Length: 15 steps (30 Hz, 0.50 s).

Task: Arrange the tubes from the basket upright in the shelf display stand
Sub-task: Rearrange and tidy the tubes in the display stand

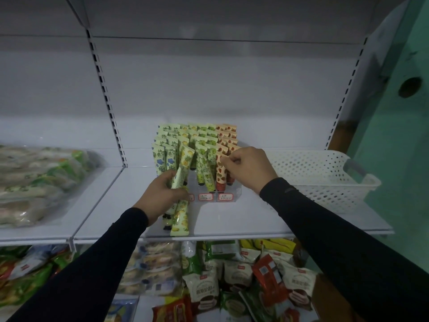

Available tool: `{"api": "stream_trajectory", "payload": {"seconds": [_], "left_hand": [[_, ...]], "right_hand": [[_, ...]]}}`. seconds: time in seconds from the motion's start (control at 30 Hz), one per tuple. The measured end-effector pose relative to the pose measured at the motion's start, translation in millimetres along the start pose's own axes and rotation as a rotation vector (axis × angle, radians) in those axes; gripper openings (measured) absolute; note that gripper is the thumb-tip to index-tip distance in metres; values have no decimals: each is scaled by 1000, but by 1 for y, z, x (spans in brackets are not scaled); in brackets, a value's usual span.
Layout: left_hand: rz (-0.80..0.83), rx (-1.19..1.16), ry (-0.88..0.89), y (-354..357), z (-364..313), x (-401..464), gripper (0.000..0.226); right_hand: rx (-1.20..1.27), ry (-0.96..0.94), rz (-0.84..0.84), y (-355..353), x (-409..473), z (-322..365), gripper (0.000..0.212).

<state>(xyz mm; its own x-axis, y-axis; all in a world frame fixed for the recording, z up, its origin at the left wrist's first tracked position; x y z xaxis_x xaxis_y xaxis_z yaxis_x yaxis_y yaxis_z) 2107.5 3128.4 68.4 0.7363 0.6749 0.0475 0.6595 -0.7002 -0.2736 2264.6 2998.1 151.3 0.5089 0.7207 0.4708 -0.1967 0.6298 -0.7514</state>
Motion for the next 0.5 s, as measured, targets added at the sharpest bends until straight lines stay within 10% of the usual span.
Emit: {"api": "stream_trajectory", "payload": {"seconds": [0.5], "left_hand": [[-8,-18,13,-5,-1,-4,35]], "right_hand": [[-58,14,-35,-4,5,-3,46]]}}
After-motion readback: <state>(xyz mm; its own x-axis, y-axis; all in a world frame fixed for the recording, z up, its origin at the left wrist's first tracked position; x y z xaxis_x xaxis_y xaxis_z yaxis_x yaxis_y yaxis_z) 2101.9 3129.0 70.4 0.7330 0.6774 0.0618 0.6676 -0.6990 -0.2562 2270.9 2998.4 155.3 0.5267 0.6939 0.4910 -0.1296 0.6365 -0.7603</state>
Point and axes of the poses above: each hand's wrist, its own x-axis towards the middle knuckle, its own y-axis out of the palm, z = x × y, the point moved 9 cm from there along x, towards the middle knuckle, and after that the axes turned 1 degree about -x, right-handed, at the moved point
